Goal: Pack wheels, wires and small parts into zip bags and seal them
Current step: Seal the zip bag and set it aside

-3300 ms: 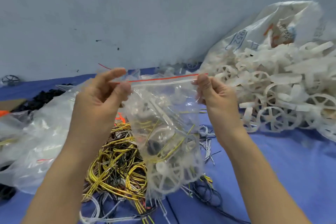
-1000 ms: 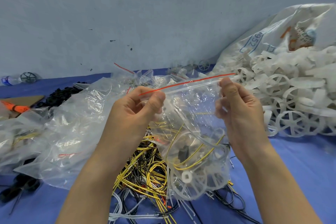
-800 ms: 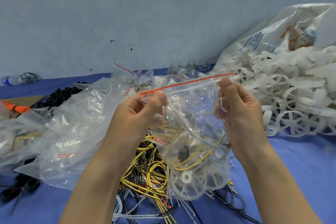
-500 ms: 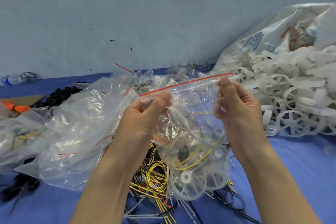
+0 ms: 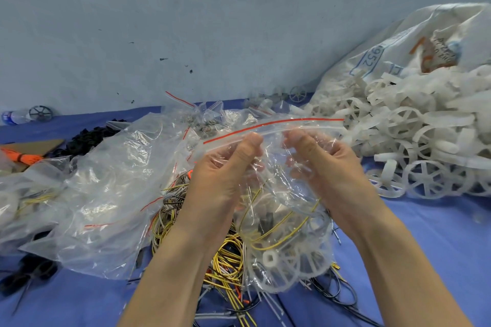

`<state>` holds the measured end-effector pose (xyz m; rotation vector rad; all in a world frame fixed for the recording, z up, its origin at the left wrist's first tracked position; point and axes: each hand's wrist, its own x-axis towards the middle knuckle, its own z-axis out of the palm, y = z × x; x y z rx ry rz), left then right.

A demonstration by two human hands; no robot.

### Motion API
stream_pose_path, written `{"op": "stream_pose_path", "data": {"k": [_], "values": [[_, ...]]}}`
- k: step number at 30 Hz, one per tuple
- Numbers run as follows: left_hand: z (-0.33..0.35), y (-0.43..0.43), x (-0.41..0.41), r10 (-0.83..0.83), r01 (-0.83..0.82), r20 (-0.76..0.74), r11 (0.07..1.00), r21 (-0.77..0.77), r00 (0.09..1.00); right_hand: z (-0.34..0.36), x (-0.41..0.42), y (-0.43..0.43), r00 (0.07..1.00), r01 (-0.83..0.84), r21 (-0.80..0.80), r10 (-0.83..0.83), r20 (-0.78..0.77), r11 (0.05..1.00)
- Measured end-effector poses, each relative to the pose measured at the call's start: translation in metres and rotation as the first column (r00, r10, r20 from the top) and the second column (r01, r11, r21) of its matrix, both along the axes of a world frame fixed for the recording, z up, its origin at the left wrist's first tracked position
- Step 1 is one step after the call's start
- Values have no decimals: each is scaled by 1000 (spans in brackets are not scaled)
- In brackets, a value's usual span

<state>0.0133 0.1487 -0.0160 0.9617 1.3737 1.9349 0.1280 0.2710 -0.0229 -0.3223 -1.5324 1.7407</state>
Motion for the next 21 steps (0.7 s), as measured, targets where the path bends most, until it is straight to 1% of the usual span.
{"op": "stream_pose_path", "data": {"k": [4, 7, 14, 19, 21], "values": [[0, 3, 1, 31, -30, -12, 999, 26, 999, 1, 2, 0, 1000, 4, -29, -3, 16, 1000], [-1, 5, 3, 34, -35, 2, 999, 32, 999, 3, 3, -2, 1000, 6, -24, -5, 28, 1000], [-1, 6, 2, 64, -63, -14, 997, 55, 998, 2, 3, -1, 1000, 24, -24, -24, 2, 999], [-1, 6, 4, 64, -64, -41, 998, 16, 997, 4, 4, -2, 1000, 17, -16, -17, 0, 1000], [0, 8, 7, 55, -55, -18, 998, 13, 998, 4, 4, -3, 999, 38, 10, -38, 9, 999]]}}
